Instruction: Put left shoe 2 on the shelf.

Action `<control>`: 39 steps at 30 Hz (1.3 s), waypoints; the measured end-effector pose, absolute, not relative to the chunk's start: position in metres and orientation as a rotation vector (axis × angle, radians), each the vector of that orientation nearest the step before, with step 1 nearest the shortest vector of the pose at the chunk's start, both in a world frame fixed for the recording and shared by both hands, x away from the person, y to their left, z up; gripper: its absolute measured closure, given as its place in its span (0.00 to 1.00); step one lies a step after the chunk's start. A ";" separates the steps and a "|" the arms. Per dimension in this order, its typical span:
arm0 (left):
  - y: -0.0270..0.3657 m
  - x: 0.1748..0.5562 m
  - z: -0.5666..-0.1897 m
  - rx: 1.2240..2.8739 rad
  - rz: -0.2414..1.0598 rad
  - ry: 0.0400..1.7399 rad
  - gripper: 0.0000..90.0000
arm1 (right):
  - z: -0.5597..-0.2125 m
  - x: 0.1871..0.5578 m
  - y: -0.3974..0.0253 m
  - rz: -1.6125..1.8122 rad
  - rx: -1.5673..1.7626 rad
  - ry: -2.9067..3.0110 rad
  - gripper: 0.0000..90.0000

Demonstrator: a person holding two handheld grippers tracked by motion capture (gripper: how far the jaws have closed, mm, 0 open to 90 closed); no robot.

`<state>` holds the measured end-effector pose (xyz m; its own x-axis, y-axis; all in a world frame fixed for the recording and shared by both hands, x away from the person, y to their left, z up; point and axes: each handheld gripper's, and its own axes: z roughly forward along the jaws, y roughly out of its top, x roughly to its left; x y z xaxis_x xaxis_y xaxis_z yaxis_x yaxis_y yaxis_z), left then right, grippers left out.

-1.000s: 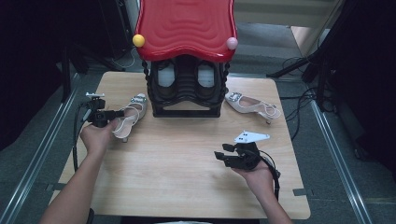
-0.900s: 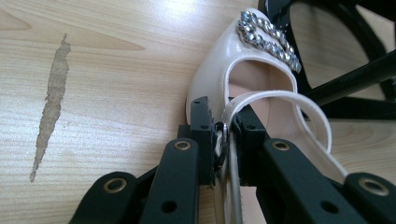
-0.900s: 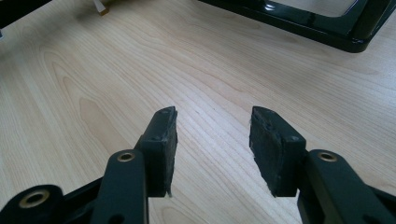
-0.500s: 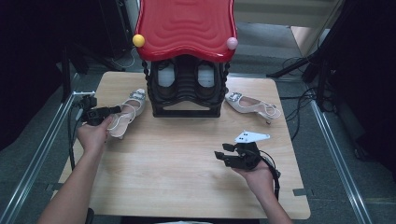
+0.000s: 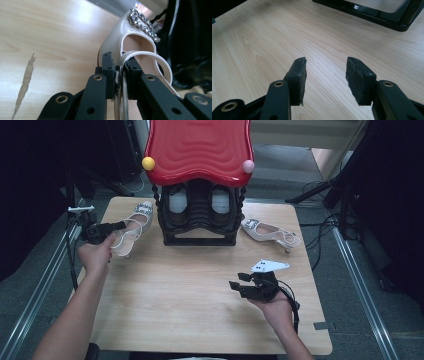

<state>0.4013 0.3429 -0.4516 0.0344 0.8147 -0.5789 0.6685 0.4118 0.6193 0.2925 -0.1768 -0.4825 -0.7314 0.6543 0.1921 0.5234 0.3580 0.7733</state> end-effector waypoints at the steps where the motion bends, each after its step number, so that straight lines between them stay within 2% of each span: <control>1: 0.344 0.403 -0.447 1.302 0.193 1.687 0.91 | -0.483 0.293 -0.177 1.316 1.078 2.463 0.58; 19: 0.348 0.423 -0.355 1.244 0.234 1.634 0.91 | -0.482 0.292 -0.177 1.311 1.073 2.462 0.58; 39: 0.334 0.436 -0.239 1.236 0.309 1.546 0.91 | -0.482 0.292 -0.177 1.314 1.074 2.466 0.58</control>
<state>0.4362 0.3341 -0.2395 0.1212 0.8157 -0.5656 0.5352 0.4262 0.7293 0.2918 -0.1771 -0.4824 -0.7330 0.6527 0.1915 0.5230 0.3607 0.7722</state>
